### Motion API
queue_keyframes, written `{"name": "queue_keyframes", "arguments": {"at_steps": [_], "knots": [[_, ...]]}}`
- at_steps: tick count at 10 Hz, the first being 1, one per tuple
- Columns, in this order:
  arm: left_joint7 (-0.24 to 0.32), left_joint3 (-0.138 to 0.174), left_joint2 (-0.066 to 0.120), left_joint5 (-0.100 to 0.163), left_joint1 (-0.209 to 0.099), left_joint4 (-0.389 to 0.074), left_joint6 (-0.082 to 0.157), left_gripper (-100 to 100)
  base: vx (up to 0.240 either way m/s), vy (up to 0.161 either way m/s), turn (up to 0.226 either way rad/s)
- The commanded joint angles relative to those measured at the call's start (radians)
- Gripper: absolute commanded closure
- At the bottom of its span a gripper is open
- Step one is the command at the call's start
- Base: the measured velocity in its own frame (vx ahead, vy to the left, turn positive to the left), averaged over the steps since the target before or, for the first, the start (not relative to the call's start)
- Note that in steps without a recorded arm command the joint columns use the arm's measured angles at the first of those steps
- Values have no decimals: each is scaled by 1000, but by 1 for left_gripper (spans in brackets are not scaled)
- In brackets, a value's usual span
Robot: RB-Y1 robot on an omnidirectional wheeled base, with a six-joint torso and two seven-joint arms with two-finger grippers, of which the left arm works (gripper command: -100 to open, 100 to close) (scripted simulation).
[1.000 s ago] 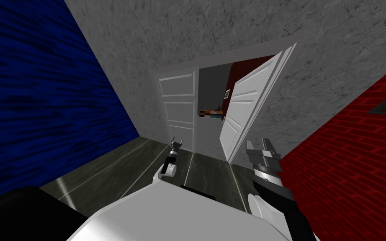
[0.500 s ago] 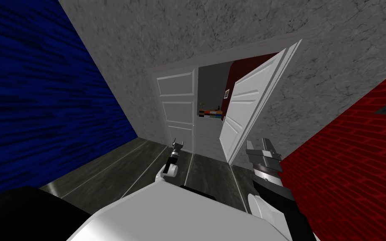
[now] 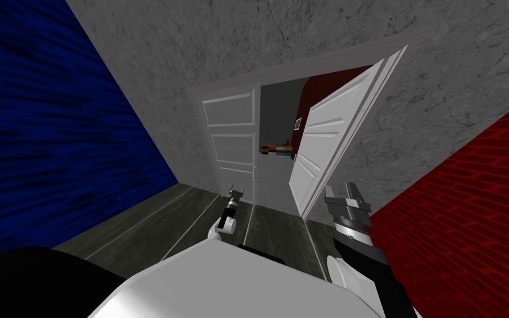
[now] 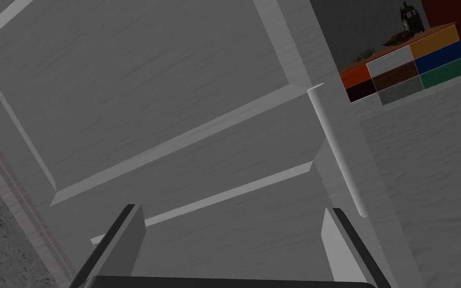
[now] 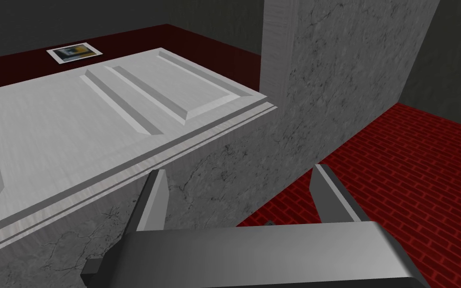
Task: Push the door open
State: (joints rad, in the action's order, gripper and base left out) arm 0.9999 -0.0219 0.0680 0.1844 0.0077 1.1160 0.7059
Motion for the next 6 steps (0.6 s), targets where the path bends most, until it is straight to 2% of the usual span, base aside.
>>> {"name": "queue_keyframes", "arguments": {"at_steps": [1, 2, 3, 5, 6], "knots": [[28, -3, -2, 2, -19, -47, 11, -100, 59, 6, -15], [49, -5, -5, 4, -33, -71, 18, -100, 70, 10, -25], [49, -5, -5, 4, -33, -78, 18, -100, 53, 15, -11], [93, -10, -10, 7, -60, -135, 33, -100, 71, 15, -25], [93, -10, -10, 7, -60, -142, 33, -100, 60, 14, -9]]}}
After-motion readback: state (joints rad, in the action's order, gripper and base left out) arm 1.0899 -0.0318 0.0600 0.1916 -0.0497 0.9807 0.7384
